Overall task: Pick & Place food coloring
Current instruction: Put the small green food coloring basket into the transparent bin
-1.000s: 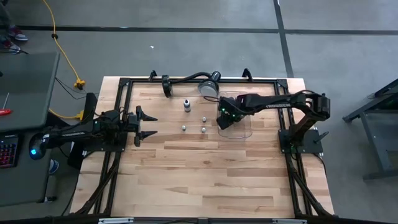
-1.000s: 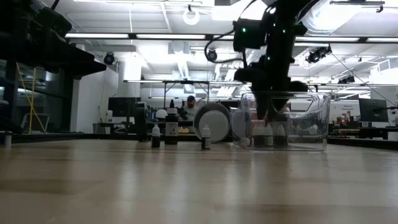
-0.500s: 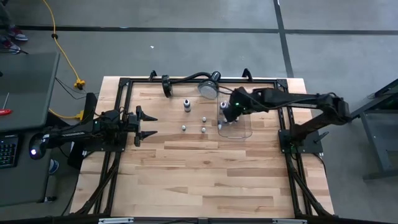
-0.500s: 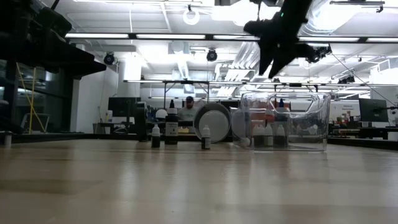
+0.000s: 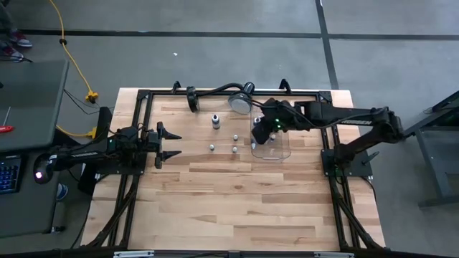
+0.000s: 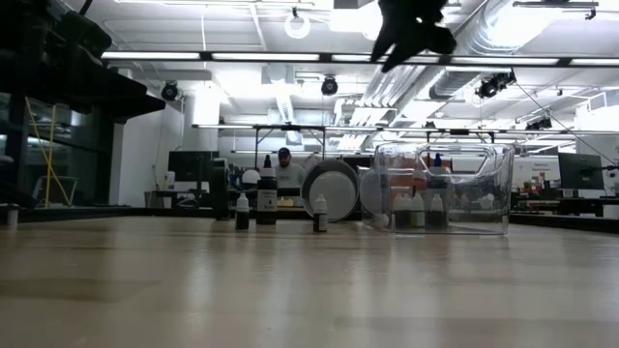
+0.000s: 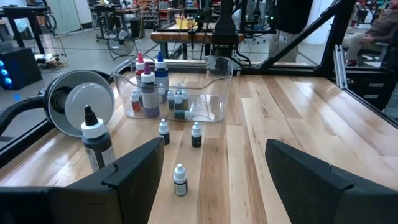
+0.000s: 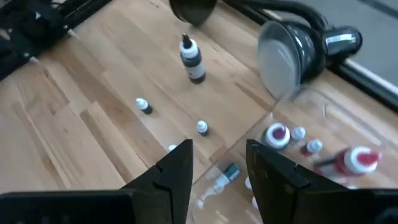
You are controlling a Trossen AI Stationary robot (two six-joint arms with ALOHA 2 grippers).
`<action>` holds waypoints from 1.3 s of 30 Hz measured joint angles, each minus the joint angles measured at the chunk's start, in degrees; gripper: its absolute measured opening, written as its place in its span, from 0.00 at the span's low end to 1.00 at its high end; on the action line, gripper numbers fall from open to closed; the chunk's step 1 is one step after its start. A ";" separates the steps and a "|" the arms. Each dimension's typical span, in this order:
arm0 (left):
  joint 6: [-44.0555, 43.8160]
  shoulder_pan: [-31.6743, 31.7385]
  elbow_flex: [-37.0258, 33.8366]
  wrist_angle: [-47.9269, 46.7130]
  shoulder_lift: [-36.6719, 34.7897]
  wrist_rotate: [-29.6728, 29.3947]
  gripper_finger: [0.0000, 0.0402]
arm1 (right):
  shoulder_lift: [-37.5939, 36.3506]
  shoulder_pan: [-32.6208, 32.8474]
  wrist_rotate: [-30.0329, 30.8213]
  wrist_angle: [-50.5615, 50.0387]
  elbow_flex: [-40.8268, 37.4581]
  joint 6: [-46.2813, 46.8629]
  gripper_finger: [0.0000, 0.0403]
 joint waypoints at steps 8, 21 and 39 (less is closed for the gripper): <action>0.02 0.00 0.01 0.00 0.00 -0.01 0.69 | 10.79 0.13 -2.12 -8.90 17.91 -11.75 0.34; 0.01 0.00 0.00 0.00 0.00 -0.01 0.69 | 30.70 -0.83 -13.58 -13.56 42.89 -36.49 0.34; 0.02 -0.01 -0.01 0.00 0.00 0.00 0.69 | 35.83 -1.82 -26.65 9.42 25.67 -34.06 0.34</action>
